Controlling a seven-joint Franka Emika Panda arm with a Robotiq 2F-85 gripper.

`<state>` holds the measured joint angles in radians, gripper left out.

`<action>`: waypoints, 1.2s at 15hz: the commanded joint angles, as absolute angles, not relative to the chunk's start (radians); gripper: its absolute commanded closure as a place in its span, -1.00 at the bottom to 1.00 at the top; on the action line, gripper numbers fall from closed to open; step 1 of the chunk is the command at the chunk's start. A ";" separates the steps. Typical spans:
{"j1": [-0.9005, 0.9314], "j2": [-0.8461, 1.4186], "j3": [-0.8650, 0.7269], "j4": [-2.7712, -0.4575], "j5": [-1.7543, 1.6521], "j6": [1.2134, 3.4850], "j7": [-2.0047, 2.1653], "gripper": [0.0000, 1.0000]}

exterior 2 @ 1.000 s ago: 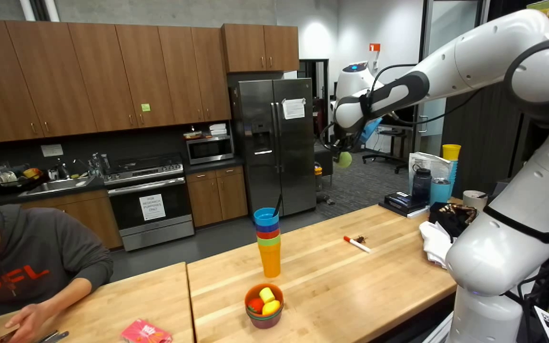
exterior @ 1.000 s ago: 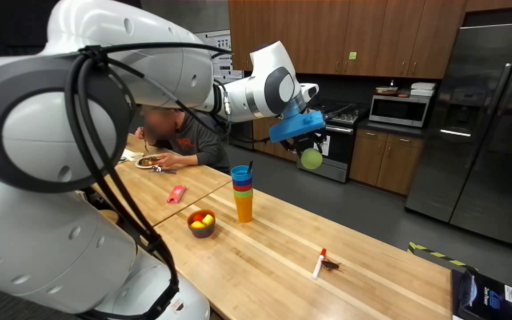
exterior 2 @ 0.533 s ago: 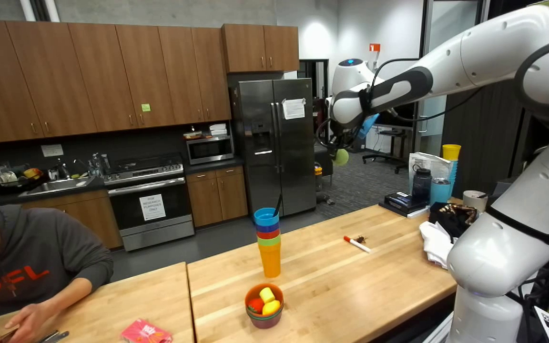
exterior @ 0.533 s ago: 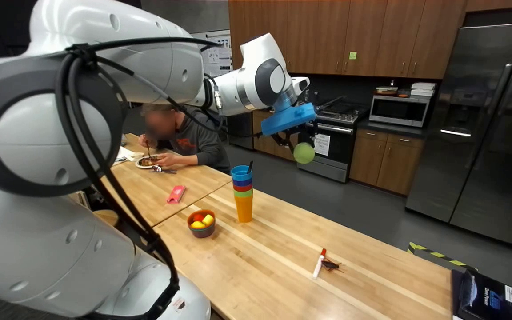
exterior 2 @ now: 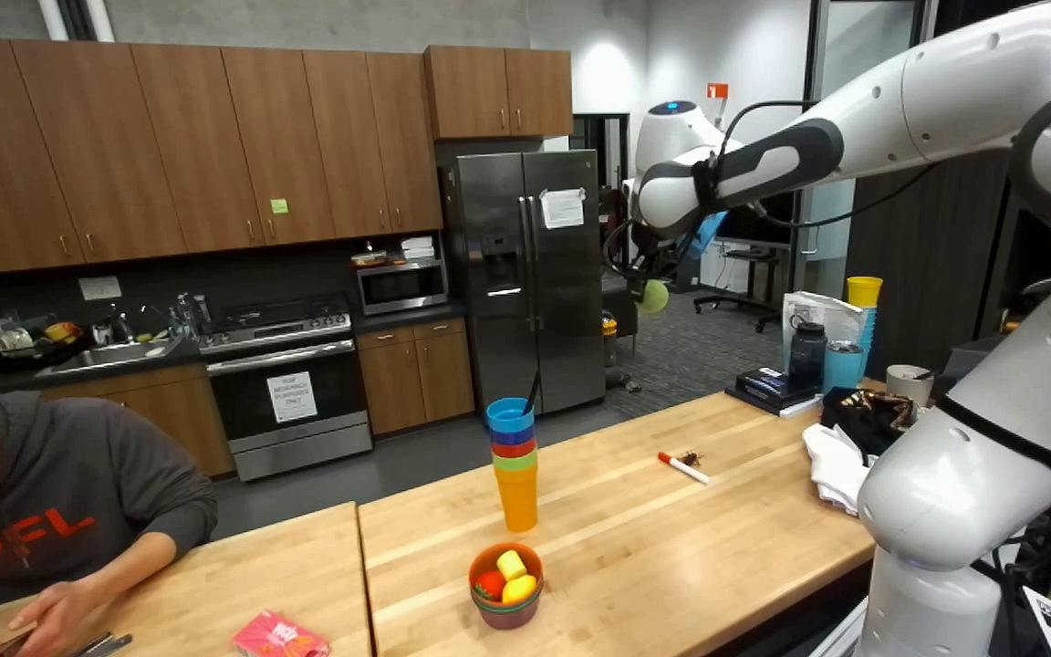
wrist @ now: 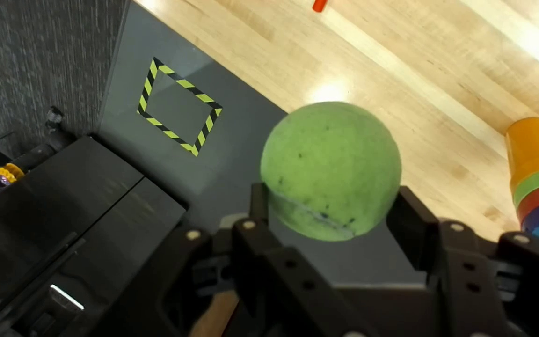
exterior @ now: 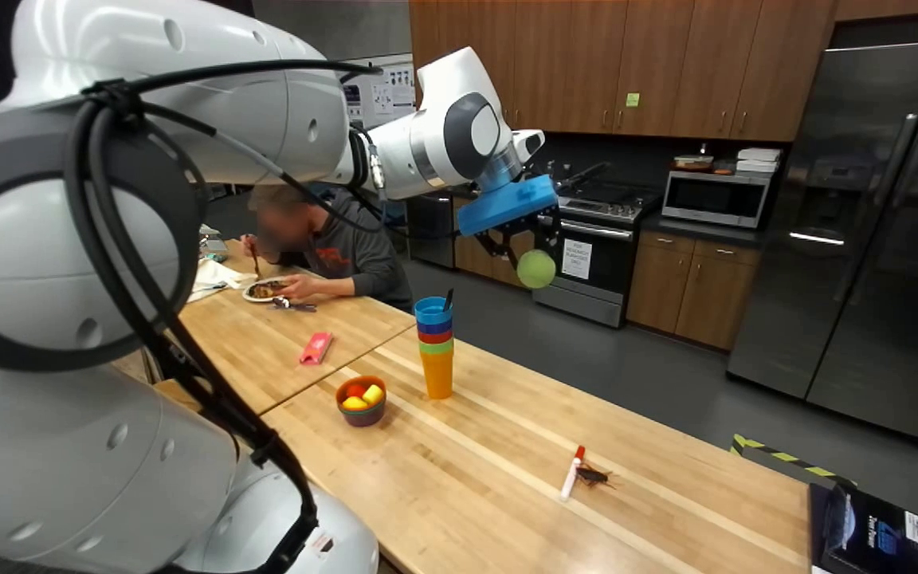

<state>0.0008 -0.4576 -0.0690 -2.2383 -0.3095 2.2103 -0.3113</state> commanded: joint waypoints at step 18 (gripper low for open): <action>0.000 -0.477 -0.057 -2.233 -0.307 2.178 -0.314 -0.79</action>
<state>0.0032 -0.4774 -0.0606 -2.2351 -0.3097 2.1802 -0.3119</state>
